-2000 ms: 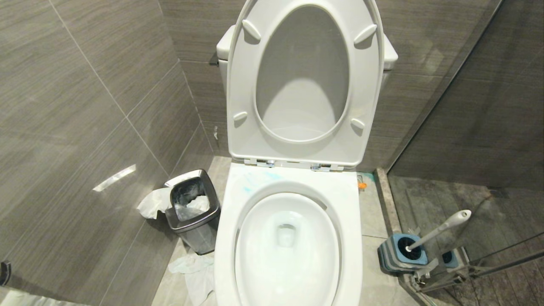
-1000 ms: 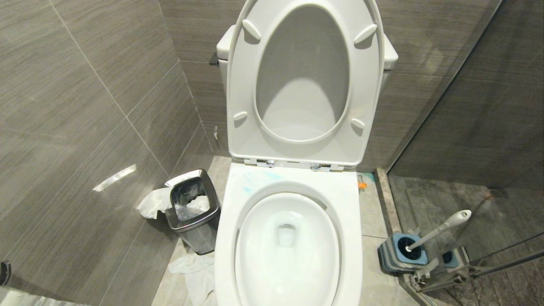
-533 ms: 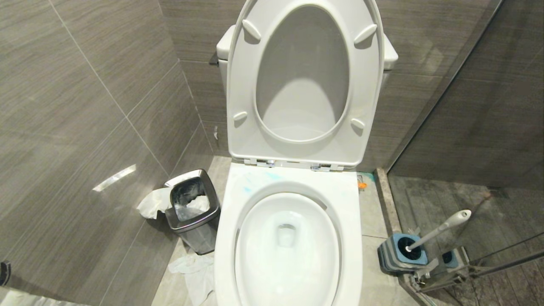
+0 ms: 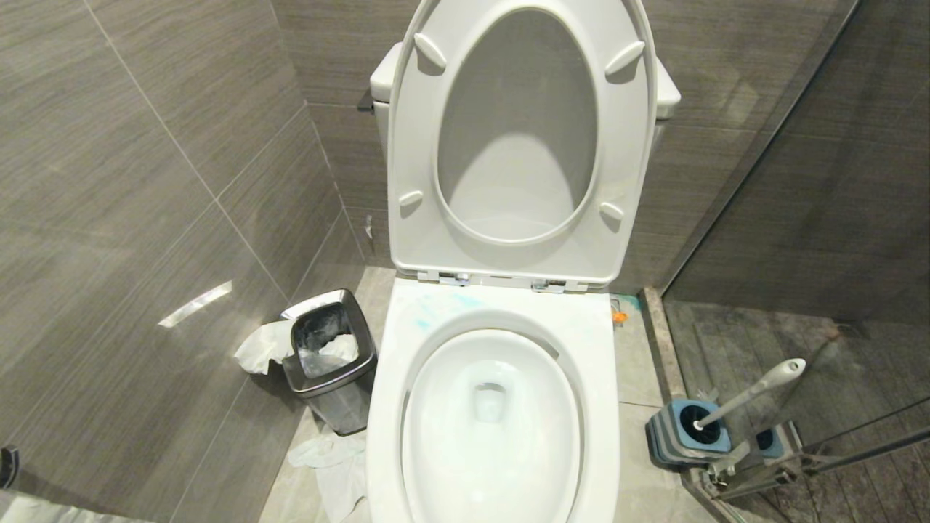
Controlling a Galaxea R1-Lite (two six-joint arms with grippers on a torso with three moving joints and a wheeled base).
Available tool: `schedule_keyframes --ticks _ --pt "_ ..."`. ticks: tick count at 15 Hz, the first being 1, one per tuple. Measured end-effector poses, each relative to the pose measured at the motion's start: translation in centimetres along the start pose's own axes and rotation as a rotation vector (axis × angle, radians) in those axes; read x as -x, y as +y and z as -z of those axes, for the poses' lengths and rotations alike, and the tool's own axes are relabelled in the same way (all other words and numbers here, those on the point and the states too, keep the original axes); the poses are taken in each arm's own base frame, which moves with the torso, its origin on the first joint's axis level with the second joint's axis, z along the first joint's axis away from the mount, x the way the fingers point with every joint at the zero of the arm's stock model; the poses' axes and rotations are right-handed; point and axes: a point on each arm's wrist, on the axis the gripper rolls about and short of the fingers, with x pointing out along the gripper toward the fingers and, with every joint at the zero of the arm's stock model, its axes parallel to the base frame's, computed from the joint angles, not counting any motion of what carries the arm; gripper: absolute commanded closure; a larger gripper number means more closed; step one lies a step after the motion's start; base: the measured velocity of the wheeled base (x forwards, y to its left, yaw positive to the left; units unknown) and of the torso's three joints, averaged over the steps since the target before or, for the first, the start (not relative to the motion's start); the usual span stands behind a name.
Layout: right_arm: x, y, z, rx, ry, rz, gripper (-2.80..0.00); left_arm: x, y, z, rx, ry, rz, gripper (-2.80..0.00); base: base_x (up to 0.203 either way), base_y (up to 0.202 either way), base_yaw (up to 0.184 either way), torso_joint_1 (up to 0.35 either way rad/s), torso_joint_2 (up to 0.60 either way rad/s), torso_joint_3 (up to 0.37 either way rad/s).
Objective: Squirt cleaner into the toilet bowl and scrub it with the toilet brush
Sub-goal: Pour in the cleaning agent
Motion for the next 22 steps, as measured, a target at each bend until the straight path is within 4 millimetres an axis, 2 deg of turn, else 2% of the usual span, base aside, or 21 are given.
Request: schedule_keyframes --ticks 12,22 --pt "0.0 0.0 0.0 0.0 0.0 0.0 0.0 0.01 -0.02 0.32 0.162 0.032 -0.013 0.0 0.0 0.0 0.0 0.0 0.0 0.0" --pt "0.0 0.0 0.0 0.0 0.0 0.0 0.0 0.01 -0.01 0.32 0.171 0.034 -0.02 0.0 0.0 0.0 0.0 0.0 0.0 0.0"
